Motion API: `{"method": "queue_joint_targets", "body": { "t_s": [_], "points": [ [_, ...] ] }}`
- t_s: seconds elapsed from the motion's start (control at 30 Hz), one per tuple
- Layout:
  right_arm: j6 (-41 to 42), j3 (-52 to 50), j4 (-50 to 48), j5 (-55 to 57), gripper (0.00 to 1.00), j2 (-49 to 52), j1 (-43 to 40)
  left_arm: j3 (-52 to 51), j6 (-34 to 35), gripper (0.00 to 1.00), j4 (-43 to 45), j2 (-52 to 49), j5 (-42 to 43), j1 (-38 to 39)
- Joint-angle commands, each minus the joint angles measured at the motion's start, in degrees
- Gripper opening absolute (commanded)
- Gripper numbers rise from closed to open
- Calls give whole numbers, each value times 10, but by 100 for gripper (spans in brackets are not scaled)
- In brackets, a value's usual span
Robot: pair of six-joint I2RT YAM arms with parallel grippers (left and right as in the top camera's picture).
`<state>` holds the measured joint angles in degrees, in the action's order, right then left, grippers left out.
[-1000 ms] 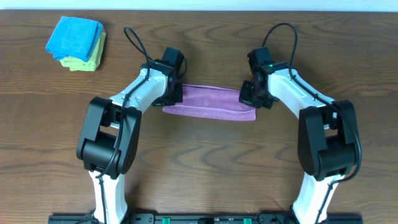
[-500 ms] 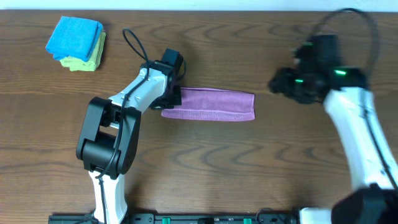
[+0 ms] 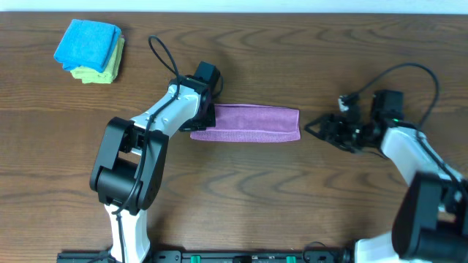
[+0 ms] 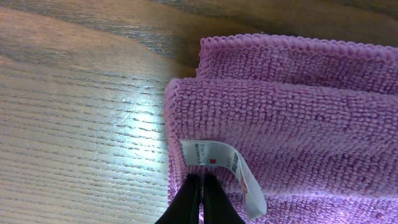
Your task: Fold the cloth
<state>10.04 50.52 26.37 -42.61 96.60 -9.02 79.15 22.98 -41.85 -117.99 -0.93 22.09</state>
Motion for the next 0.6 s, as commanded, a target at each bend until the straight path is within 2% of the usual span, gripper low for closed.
{"method": "queue_joint_targets", "body": {
  "t_s": [0.0,0.13,0.33,0.57],
  "points": [
    [38,2,-39,-35,76,41,26,-41,10,6,-9,-46,35,12],
    [77,19,-94,-35,76,99,31,-41,8,6,-9,-46,35,12],
    [84,73,-89,-49,76,188,37,-41,1,6,-1,-46,40,12],
    [88,89,-87,-52,74,209,94,-41,1,6,6,-46,50,12]
  ]
}}
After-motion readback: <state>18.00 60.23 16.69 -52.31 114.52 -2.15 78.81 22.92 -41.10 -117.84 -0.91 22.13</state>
